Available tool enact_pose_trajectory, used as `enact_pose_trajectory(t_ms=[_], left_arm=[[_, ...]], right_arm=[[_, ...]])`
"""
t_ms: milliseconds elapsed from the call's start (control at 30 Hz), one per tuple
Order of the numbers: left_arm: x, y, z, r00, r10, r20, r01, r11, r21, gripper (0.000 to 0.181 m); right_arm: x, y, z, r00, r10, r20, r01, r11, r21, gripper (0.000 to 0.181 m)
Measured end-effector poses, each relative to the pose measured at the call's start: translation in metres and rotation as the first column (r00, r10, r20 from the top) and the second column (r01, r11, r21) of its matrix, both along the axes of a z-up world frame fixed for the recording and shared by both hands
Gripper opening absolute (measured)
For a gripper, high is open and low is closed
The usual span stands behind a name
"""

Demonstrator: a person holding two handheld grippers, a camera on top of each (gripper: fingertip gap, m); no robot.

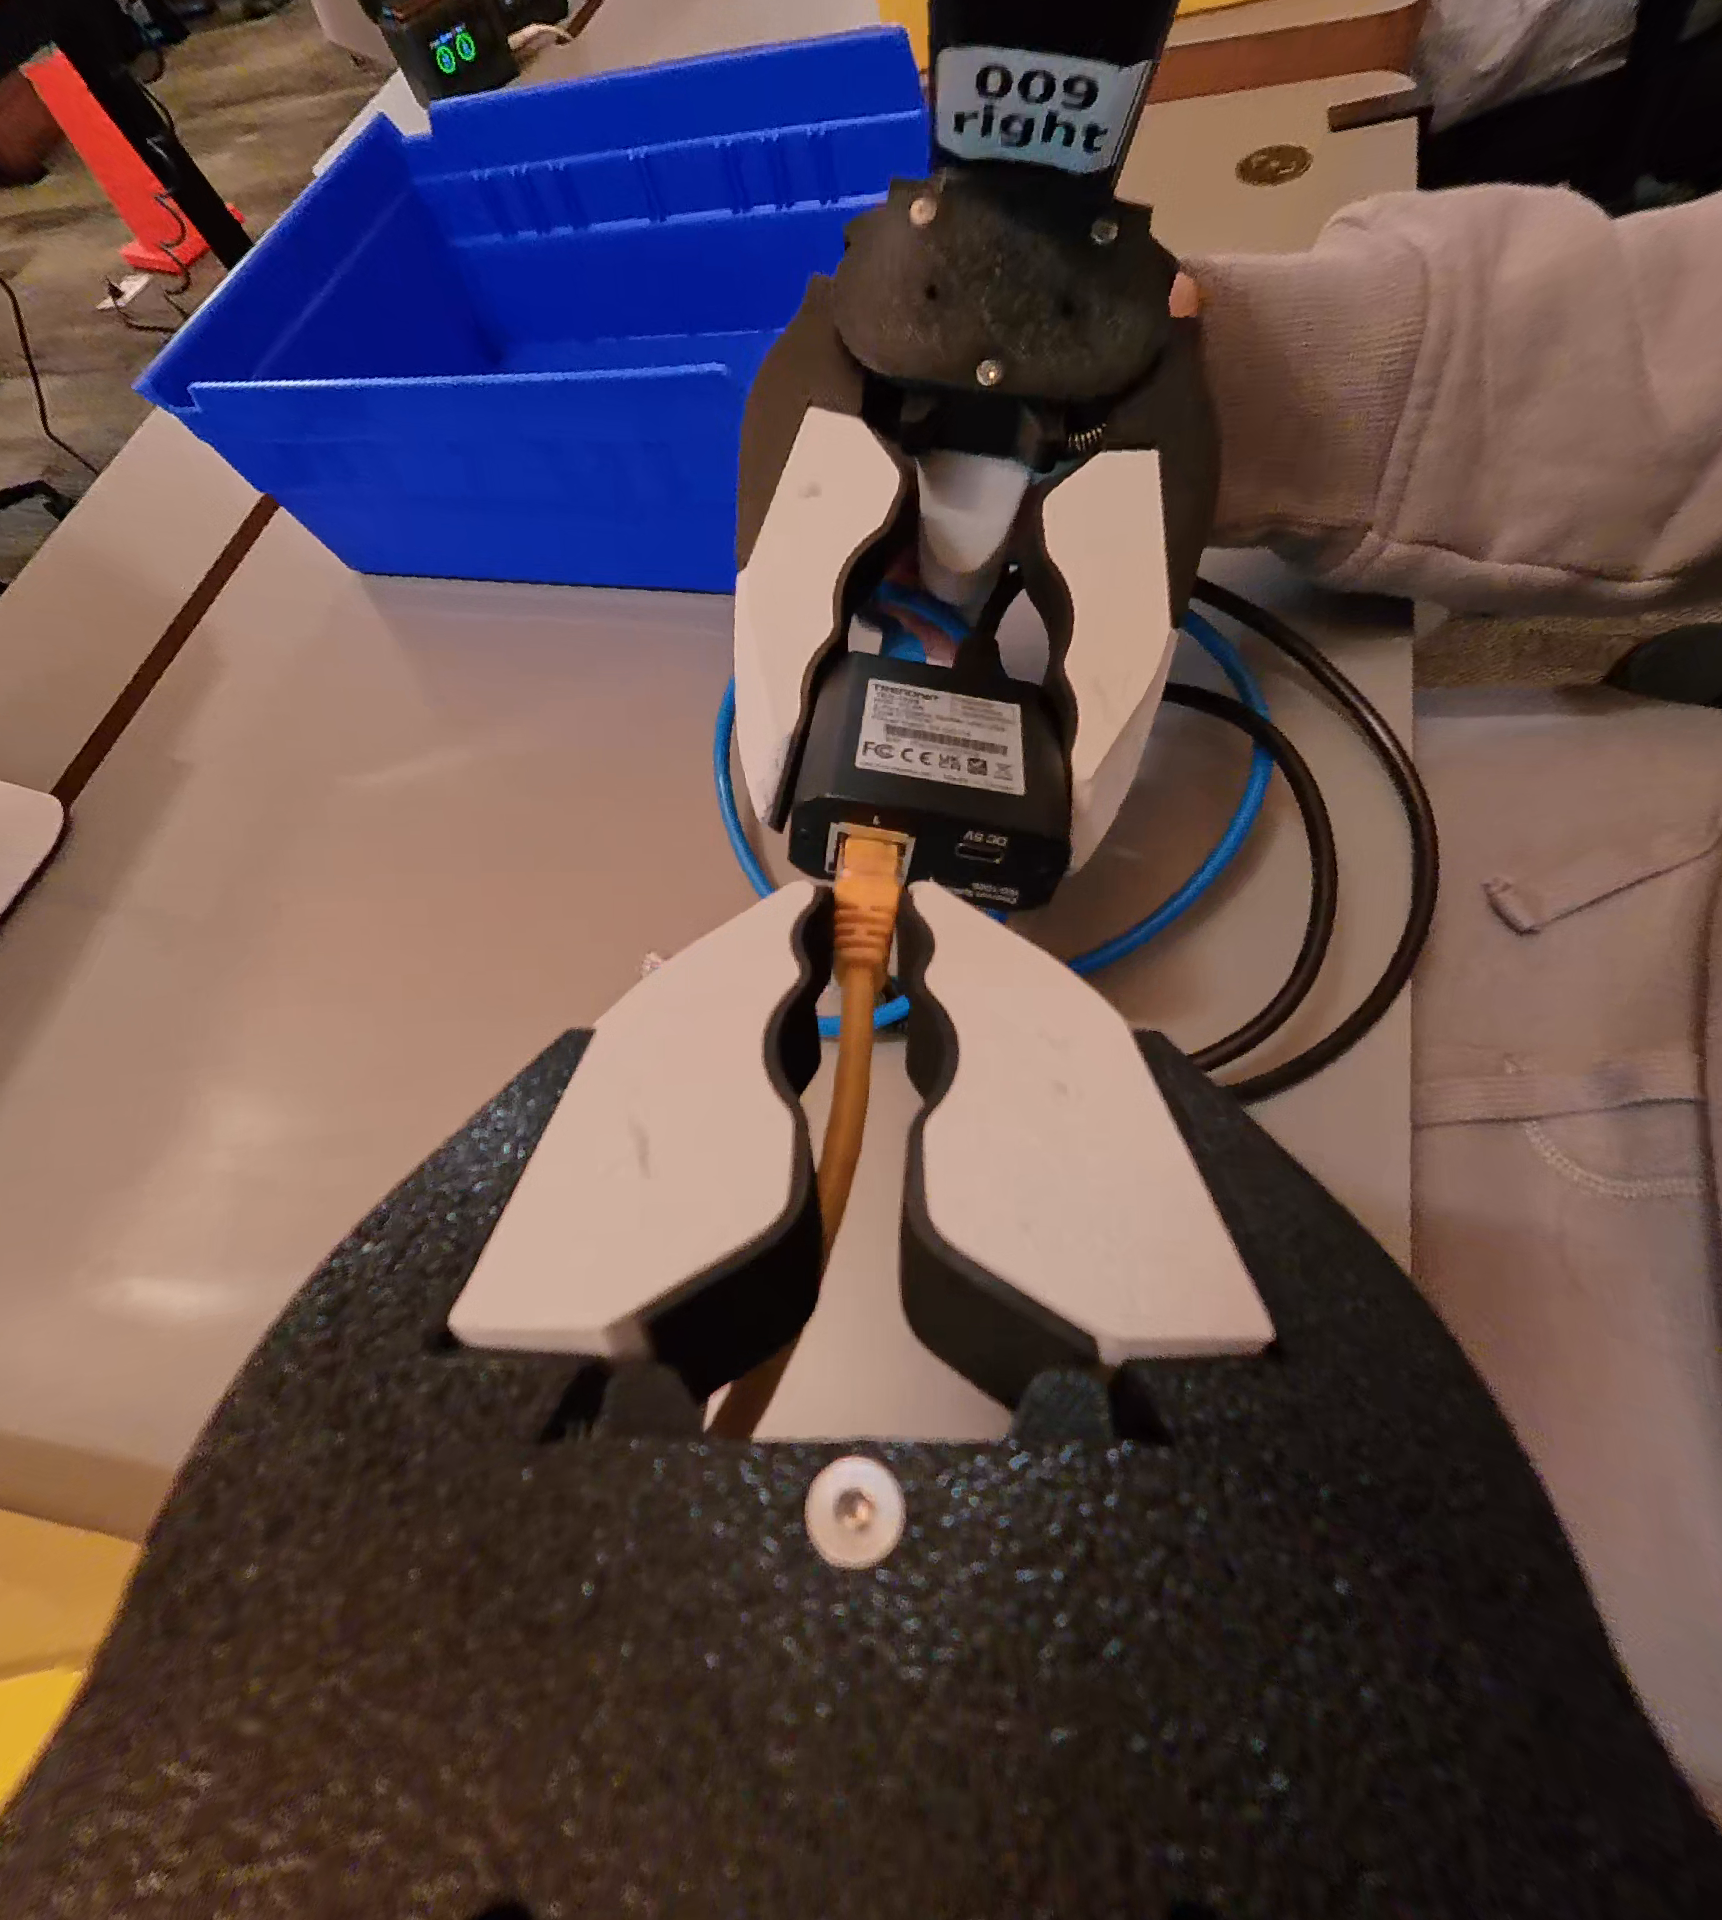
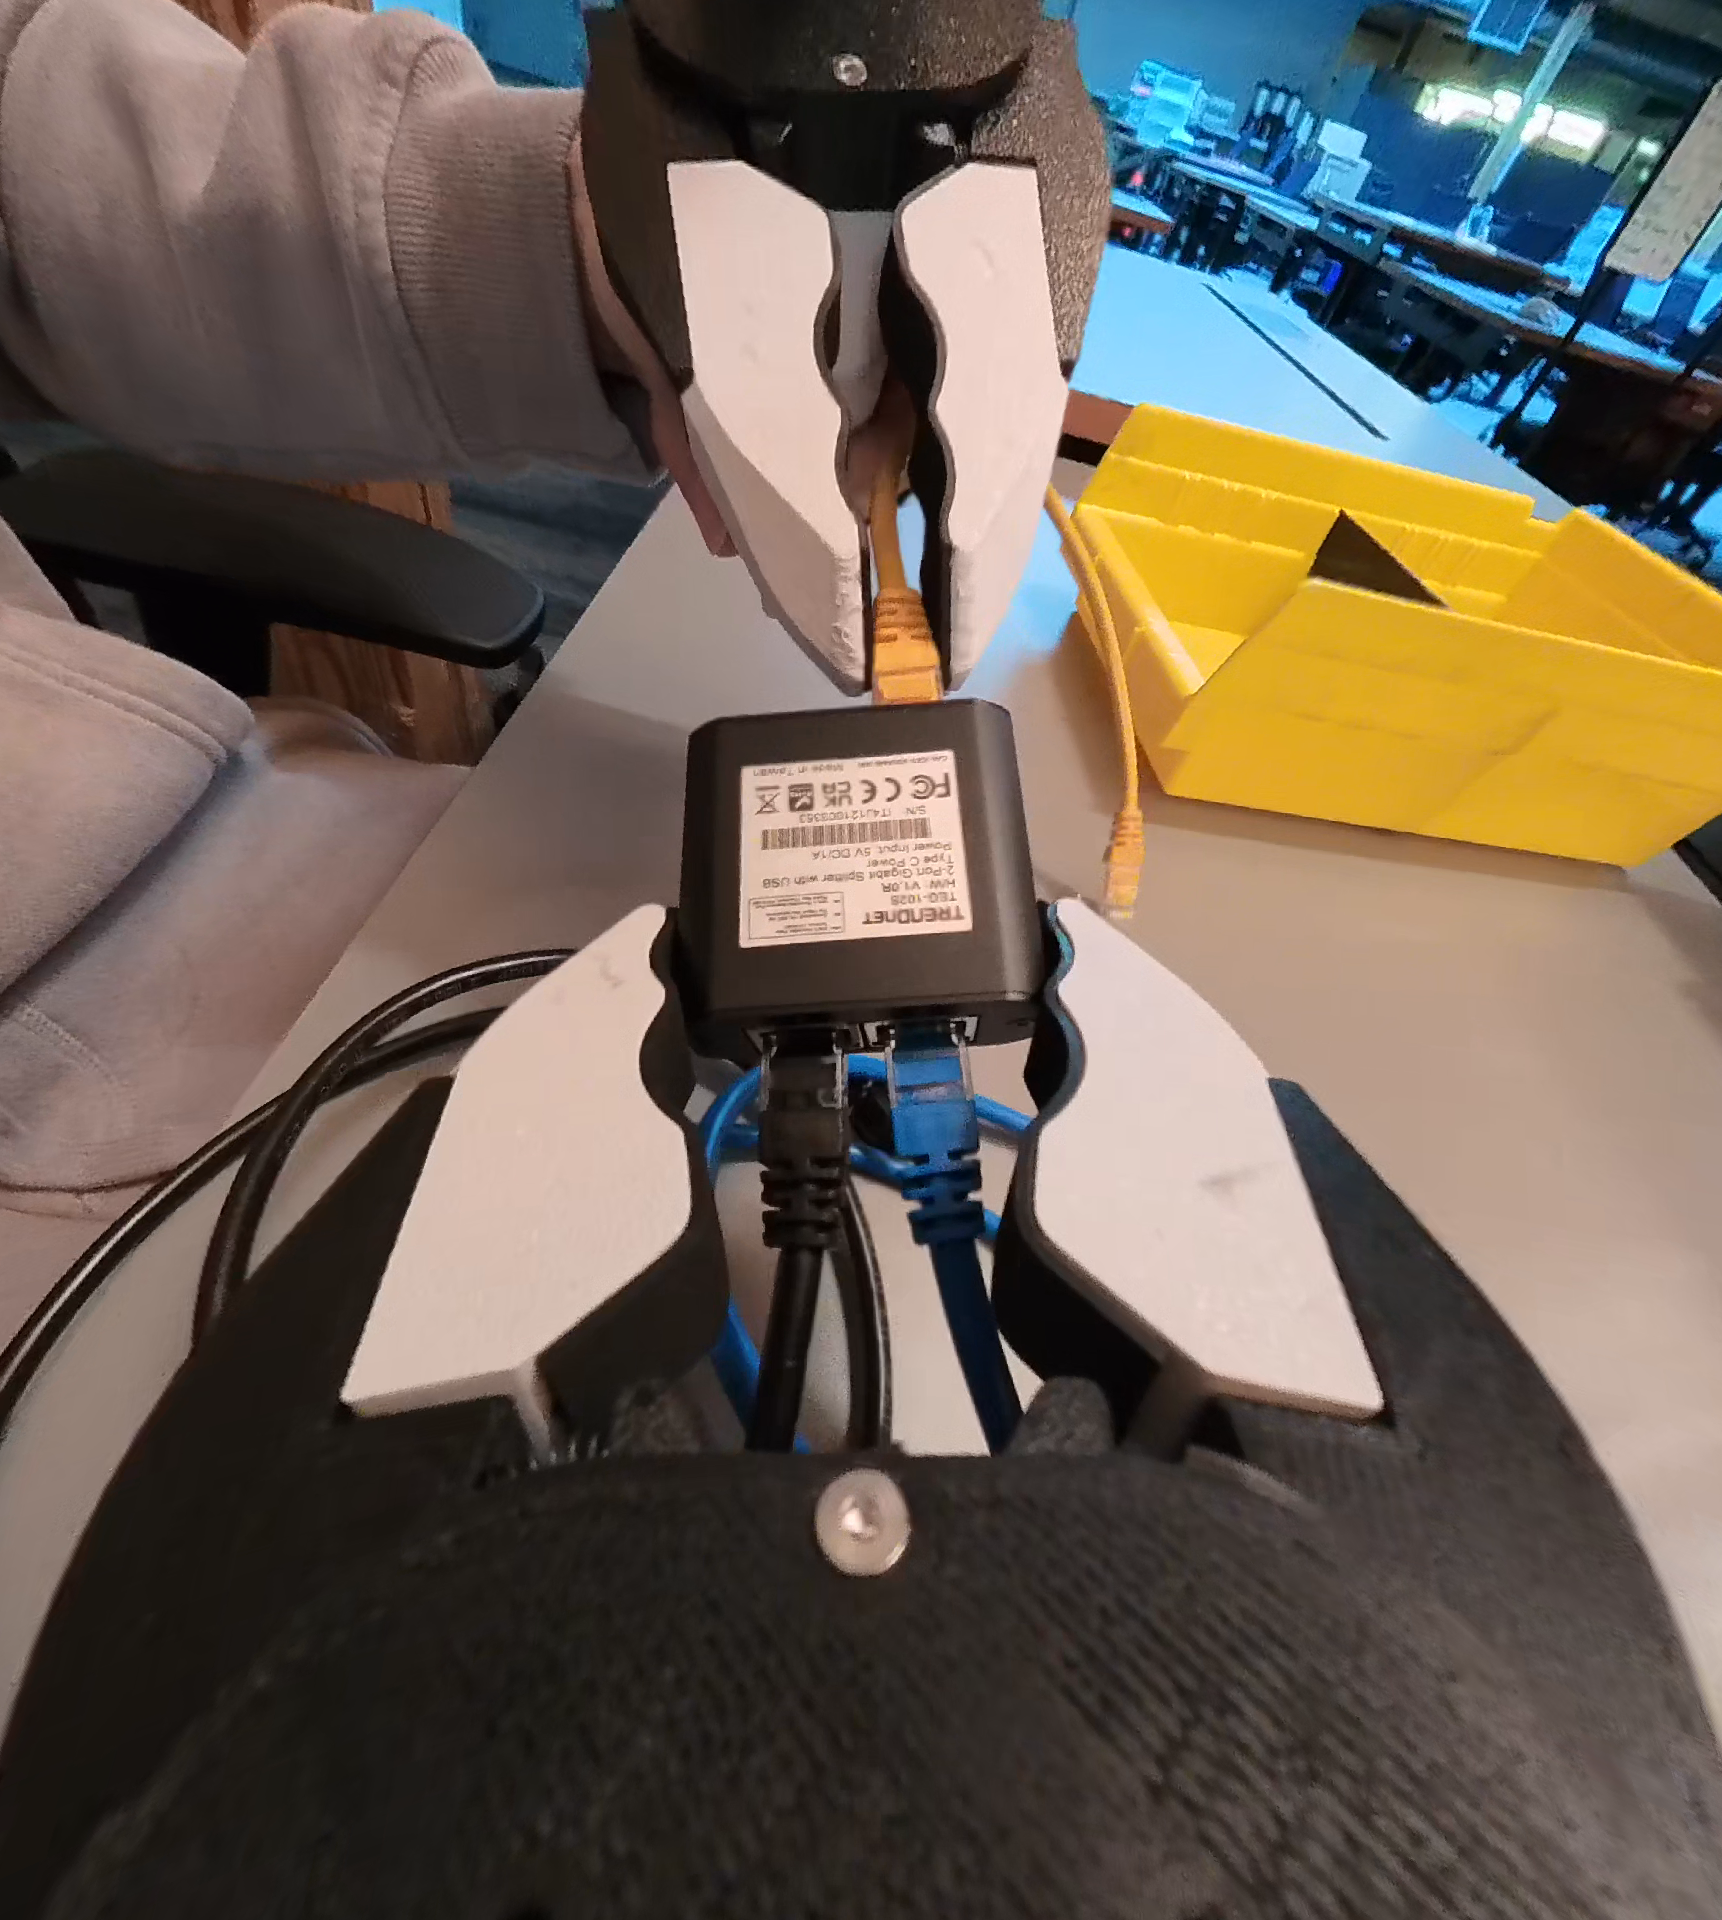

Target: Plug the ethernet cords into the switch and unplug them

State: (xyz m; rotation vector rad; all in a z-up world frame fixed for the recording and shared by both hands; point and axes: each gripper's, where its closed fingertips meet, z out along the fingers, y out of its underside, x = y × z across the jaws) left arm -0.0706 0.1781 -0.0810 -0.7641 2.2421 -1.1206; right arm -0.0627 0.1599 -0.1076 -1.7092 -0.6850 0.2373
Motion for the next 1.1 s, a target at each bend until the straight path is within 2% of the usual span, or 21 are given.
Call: enact_pose_trajectory(t_ms=[167, 267, 333, 400, 467, 567, 633, 667, 700, 733, 800, 900, 1000, 1100], left_arm=[[0.001, -0.001, 0.000, 1.000, 0.000, 0.005, 0.000, 0.999, -0.035, 0.011], [-0.003, 0.003, -0.022, 0.998, 0.004, -0.065, 0.000, 0.998, 0.059, 0.011], [-0.003, 0.005, -0.021, 0.999, 0.023, -0.028, -0.021, 0.996, 0.083, 0.011], [-0.003, 0.000, 0.009, 0.995, 0.036, 0.093, -0.033, 0.999, -0.035, 0.018], [-0.008, 0.009, 0.056, 0.961, 0.111, 0.252, -0.076, 0.986, -0.145, 0.037], [-0.036, 0.047, 0.131, 0.834, 0.277, 0.477, -0.108, 0.930, -0.351, 0.043], [-0.064, 0.075, 0.162, 0.754, 0.368, 0.544, -0.070, 0.869, -0.490, 0.037], [-0.075, 0.088, 0.164, 0.730, 0.387, 0.563, -0.061, 0.858, -0.510, 0.027], [-0.082, 0.098, 0.157, 0.722, 0.390, 0.572, -0.077, 0.866, -0.494, 0.018], [-0.081, 0.109, 0.141, 0.730, 0.404, 0.552, -0.131, 0.874, -0.468, 0.017], [-0.075, 0.119, 0.098, 0.802, 0.398, 0.446, -0.201, 0.882, -0.426, 0.023], [-0.065, 0.109, 0.046, 0.897, 0.333, 0.290, -0.180, 0.876, -0.448, 0.026], [-0.053, 0.099, 0.017, 0.934, 0.293, 0.205, -0.165, 0.862, -0.480, 0.028], [-0.043, 0.093, 0.002, 0.946, 0.274, 0.174, -0.150, 0.844, -0.515, 0.028]], right_arm=[[-0.001, 0.002, -0.004, 1.000, 0.006, -0.022, -0.006, 1.000, 0.015, 0.063], [-0.002, 0.003, -0.020, 0.996, 0.010, 0.084, -0.005, 0.998, -0.063, 0.064], [-0.002, 0.008, -0.016, 0.995, -0.014, 0.104, 0.018, 0.999, -0.045, 0.064], [-0.002, 0.013, 0.001, 0.997, -0.040, 0.063, 0.038, 0.999, 0.027, 0.064], [0.004, 0.011, 0.008, 0.994, -0.072, 0.087, 0.067, 0.996, 0.060, 0.064], [0.011, 0.004, 0.032, 0.993, -0.106, 0.060, 0.097, 0.985, 0.146, 0.064], [0.017, -0.002, 0.062, 0.990, -0.138, -0.004, 0.135, 0.963, 0.235, 0.064], [0.020, -0.006, 0.079, 0.988, -0.152, -0.032, 0.155, 0.946, 0.286, 0.064], [0.022, -0.010, 0.096, 0.984, -0.167, -0.054, 0.175, 0.925, 0.337, 0.064], [0.024, -0.014, 0.113, 0.981, -0.179, -0.075, 0.194, 0.905, 0.379, 0.064], [0.029, -0.021, 0.148, 0.975, -0.199, -0.098, 0.222, 0.866, 0.448, 0.064], [0.038, -0.025, 0.196, 0.972, -0.213, -0.097, 0.233, 0.844, 0.483, 0.064], [0.056, -0.027, 0.247, 0.970, -0.237, -0.061, 0.234, 0.825, 0.514, 0.064], [0.095, -0.031, 0.293, 0.933, -0.357, 0.038, 0.280, 0.790, 0.546, 0.064]])
